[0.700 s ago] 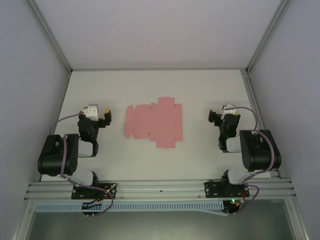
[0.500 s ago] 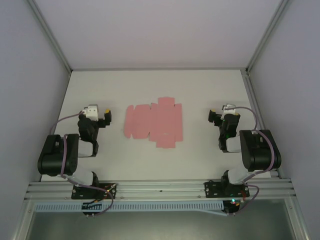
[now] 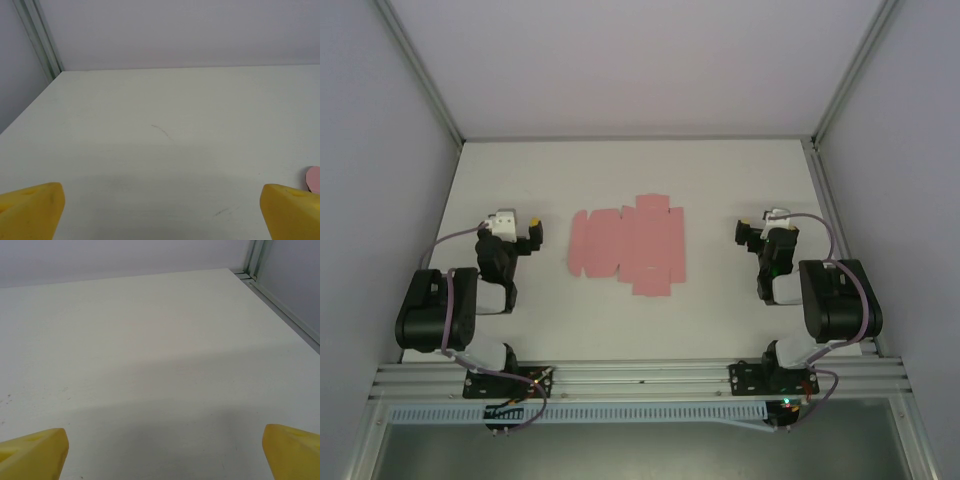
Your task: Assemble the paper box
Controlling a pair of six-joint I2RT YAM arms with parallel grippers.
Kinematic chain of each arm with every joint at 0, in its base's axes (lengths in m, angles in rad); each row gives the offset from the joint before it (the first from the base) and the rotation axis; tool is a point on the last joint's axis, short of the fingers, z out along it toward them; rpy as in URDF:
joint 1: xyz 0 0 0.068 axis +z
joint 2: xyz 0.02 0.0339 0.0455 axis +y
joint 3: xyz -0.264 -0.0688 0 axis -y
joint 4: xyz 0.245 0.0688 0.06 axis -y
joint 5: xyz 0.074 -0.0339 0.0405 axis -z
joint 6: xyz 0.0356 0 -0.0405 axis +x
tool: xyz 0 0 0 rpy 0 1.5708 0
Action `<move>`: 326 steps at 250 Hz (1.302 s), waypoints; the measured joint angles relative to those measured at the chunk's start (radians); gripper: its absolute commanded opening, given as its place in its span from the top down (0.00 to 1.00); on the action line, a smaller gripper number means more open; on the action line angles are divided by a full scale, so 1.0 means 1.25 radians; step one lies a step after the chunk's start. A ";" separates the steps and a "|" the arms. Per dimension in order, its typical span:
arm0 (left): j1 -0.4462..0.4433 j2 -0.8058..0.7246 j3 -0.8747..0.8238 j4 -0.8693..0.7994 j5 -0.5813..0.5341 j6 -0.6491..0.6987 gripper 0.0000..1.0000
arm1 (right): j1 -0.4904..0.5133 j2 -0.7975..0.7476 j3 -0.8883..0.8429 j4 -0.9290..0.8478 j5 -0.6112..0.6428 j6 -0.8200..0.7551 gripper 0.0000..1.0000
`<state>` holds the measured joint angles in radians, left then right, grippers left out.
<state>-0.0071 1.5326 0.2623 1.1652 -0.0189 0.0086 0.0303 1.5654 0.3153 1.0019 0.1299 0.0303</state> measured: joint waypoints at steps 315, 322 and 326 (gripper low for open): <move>-0.003 -0.281 0.148 -0.451 -0.005 -0.085 0.00 | 0.050 -0.228 0.209 -0.438 0.046 0.034 0.00; -0.006 -0.292 0.163 -0.481 -0.005 -0.097 0.00 | 0.070 -0.239 0.232 -0.471 0.062 0.036 0.00; -0.008 -0.298 0.170 -0.497 -0.004 -0.105 0.00 | 0.088 -0.247 0.248 -0.496 0.071 0.041 0.00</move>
<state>-0.0174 1.1606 0.4751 0.5442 -0.0238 -0.1226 0.1406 1.2572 0.6250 0.3824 0.2192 0.0818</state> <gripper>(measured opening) 0.995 0.998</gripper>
